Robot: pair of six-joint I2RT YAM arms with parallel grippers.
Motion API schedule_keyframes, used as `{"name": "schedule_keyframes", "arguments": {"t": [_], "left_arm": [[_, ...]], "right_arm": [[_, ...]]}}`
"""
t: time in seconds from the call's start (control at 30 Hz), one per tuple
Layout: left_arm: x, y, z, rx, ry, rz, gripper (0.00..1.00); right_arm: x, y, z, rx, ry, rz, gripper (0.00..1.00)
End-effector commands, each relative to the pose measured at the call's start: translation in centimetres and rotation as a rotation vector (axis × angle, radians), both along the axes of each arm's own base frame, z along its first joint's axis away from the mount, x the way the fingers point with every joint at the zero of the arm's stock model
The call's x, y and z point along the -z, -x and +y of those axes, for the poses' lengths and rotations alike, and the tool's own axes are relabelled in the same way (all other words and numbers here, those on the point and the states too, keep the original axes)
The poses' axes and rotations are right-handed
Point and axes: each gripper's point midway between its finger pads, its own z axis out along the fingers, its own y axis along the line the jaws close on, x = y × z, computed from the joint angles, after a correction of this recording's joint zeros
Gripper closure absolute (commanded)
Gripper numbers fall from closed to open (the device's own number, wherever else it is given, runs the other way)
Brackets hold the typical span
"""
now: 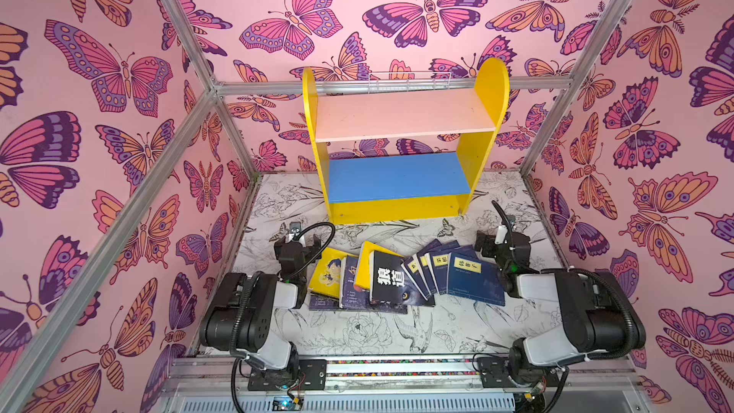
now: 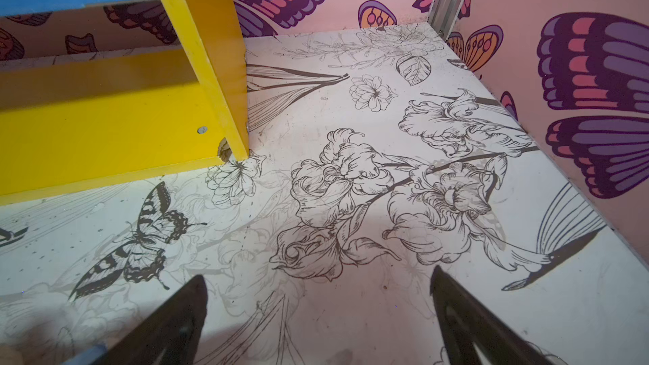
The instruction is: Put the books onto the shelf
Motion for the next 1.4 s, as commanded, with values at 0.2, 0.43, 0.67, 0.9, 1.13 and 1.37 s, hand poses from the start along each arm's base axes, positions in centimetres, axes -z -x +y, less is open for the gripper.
{"name": "schedule_keyframes", "arguments": {"t": [0.2, 0.43, 0.67, 0.9, 1.13, 1.37], "left_arm": [[-0.1, 0.0, -0.2, 0.014, 0.001, -0.01, 0.02], [-0.1, 0.0, -0.2, 0.012, 0.001, -0.01, 0.02], [-0.1, 0.0, -0.2, 0.013, 0.001, -0.006, 0.02], [-0.1, 0.0, -0.2, 0.013, 0.003, -0.007, 0.02], [-0.4, -0.9, 0.2, 0.019, 0.043, 0.002, 0.02], [-0.4, -0.8, 0.2, 0.018, 0.04, 0.004, 0.02]], "right_arm": [[-1.1, -0.5, 0.2, -0.016, 0.006, -0.032, 0.01], [-1.1, -0.5, 0.2, -0.016, 0.006, -0.032, 0.01], [-1.1, -0.5, 0.2, -0.016, 0.006, -0.032, 0.01], [-1.2, -0.5, 0.1, -0.014, 0.006, -0.034, 0.01], [-1.2, -0.4, -0.2, -0.044, -0.052, -0.046, 0.01], [-1.5, -0.5, 0.9, -0.139, -0.084, -0.066, 0.01]]}}
